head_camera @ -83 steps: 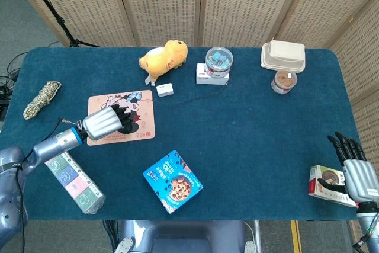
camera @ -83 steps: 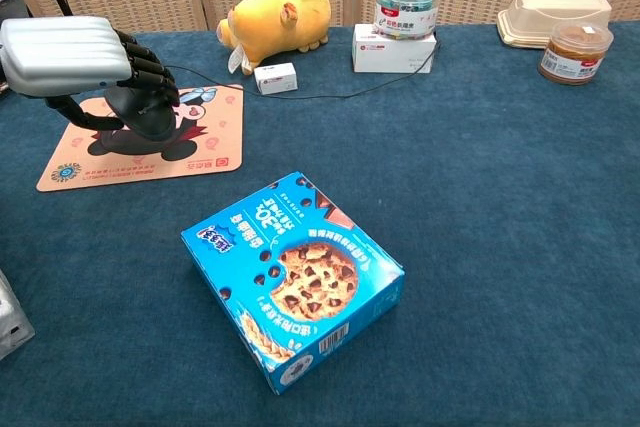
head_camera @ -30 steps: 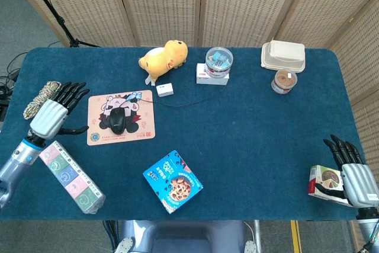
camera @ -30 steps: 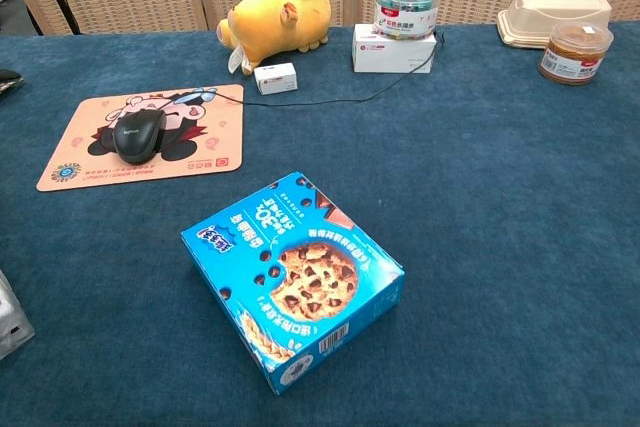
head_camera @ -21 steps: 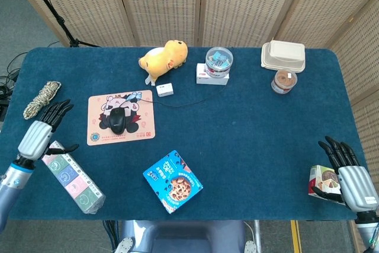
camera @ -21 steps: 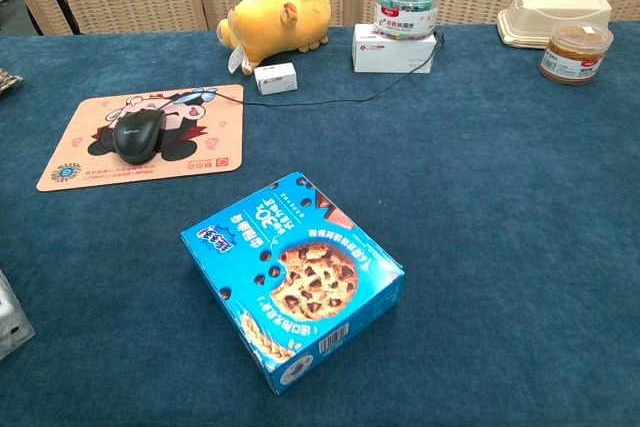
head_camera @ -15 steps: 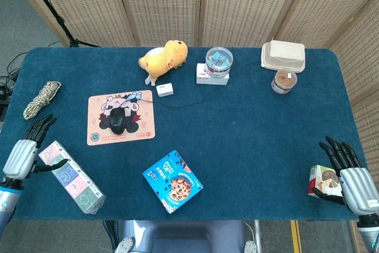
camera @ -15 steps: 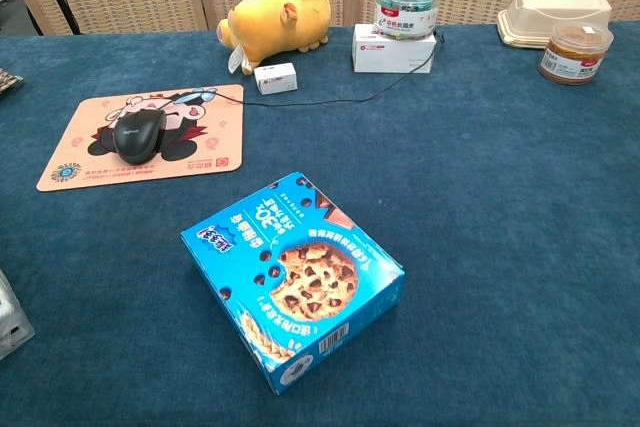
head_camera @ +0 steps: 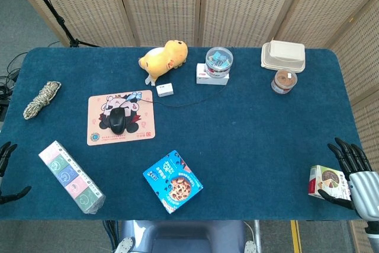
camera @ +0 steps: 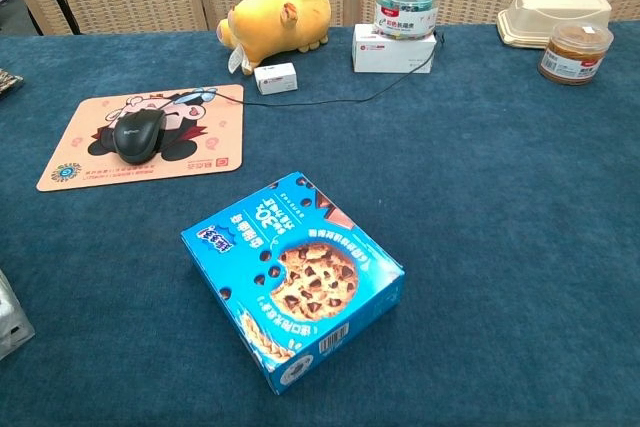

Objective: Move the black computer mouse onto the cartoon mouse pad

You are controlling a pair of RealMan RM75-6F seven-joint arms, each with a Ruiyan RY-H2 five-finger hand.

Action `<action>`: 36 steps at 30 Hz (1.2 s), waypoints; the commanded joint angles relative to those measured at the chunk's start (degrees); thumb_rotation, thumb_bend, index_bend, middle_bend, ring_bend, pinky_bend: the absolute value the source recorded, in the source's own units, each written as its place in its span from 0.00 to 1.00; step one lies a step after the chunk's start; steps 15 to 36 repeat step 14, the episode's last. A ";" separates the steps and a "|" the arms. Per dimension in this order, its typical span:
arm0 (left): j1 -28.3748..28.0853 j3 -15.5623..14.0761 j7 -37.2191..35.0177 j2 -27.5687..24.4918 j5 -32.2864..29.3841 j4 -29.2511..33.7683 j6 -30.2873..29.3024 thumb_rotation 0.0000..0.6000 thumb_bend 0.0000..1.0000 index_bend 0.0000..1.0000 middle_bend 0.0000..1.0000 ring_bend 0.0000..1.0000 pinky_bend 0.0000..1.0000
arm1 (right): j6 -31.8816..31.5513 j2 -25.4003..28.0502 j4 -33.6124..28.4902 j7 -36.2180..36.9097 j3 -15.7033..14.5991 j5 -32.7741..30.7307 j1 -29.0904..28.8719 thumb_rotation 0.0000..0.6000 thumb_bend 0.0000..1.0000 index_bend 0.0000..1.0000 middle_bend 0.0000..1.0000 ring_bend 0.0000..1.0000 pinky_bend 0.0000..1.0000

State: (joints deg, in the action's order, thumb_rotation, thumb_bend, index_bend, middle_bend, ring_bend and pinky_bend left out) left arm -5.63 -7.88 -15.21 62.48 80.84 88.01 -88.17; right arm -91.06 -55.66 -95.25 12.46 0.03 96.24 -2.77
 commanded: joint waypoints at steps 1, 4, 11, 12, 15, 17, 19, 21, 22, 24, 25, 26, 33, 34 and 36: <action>0.56 0.12 -0.12 -0.26 0.59 0.04 -0.22 1.00 0.15 0.00 0.00 0.00 0.00 | -0.22 0.17 -0.08 0.33 -0.11 0.07 0.18 1.00 0.00 0.00 0.00 0.00 0.00; 0.99 0.49 -0.17 -0.54 1.25 0.22 -0.41 1.00 0.15 0.00 0.00 0.00 0.00 | -0.63 0.44 -0.28 0.83 -0.16 0.13 0.42 1.00 0.00 0.00 0.00 0.00 0.00; 2.28 1.10 -1.82 -1.21 3.75 0.08 -1.31 1.00 0.15 0.00 0.00 0.00 0.00 | -1.99 0.99 -0.74 1.45 -0.62 1.61 1.03 1.00 0.00 0.00 0.00 0.00 0.00; 2.51 1.15 -2.07 -1.25 4.06 0.02 -1.54 1.00 0.15 0.00 0.00 0.00 0.00 | -2.09 1.05 -0.79 1.62 -0.72 1.81 1.08 1.00 0.00 0.00 0.00 0.00 0.00; 2.90 1.26 -2.65 -1.33 4.62 -0.17 -1.86 1.00 0.15 0.00 0.00 0.00 0.00 | -2.46 1.19 -0.86 1.92 -0.84 2.20 1.21 1.00 0.00 0.00 0.00 0.00 0.00; 2.90 1.26 -2.65 -1.33 4.62 -0.17 -1.86 1.00 0.15 0.00 0.00 0.00 0.00 | -2.46 1.19 -0.86 1.92 -0.84 2.20 1.21 1.00 0.00 0.00 0.00 0.00 0.00; 2.90 1.26 -2.65 -1.33 4.62 -0.17 -1.86 1.00 0.15 0.00 0.00 0.00 0.00 | -2.46 1.19 -0.86 1.92 -0.84 2.20 1.21 1.00 0.00 0.00 0.00 0.00 0.00; 2.90 1.26 -2.65 -1.33 4.62 -0.17 -1.86 1.00 0.15 0.00 0.00 0.00 0.00 | -2.46 1.19 -0.86 1.92 -0.84 2.20 1.21 1.00 0.00 0.00 0.00 0.00 0.00; 2.90 1.26 -2.65 -1.33 4.62 -0.17 -1.86 1.00 0.15 0.00 0.00 0.00 0.00 | -2.46 1.19 -0.86 1.92 -0.84 2.20 1.21 1.00 0.00 0.00 0.00 0.00 0.00; 2.90 1.26 -2.65 -1.33 4.62 -0.17 -1.86 1.00 0.15 0.00 0.00 0.00 0.00 | -2.46 1.19 -0.86 1.92 -0.84 2.20 1.21 1.00 0.00 0.00 0.00 0.00 0.00; 2.90 1.26 -2.65 -1.33 4.62 -0.17 -1.86 1.00 0.15 0.00 0.00 0.00 0.00 | -2.46 1.19 -0.86 1.92 -0.84 2.20 1.21 1.00 0.00 0.00 0.00 0.00 0.00; 2.90 1.26 -2.65 -1.33 4.62 -0.17 -1.86 1.00 0.15 0.00 0.00 0.00 0.00 | -2.46 1.19 -0.86 1.92 -0.84 2.20 1.21 1.00 0.00 0.00 0.00 0.00 0.00; 2.90 1.26 -2.65 -1.33 4.62 -0.17 -1.86 1.00 0.15 0.00 0.00 0.00 0.00 | -2.46 1.19 -0.86 1.92 -0.84 2.20 1.21 1.00 0.00 0.00 0.00 0.00 0.00; 2.90 1.26 -2.65 -1.33 4.62 -0.17 -1.86 1.00 0.15 0.00 0.00 0.00 0.00 | -2.46 1.19 -0.86 1.92 -0.84 2.20 1.21 1.00 0.00 0.00 0.00 0.00 0.00; 2.90 1.26 -2.65 -1.33 4.62 -0.17 -1.86 1.00 0.15 0.00 0.00 0.00 0.00 | -2.46 1.19 -0.86 1.92 -0.84 2.20 1.21 1.00 0.00 0.00 0.00 0.00 0.00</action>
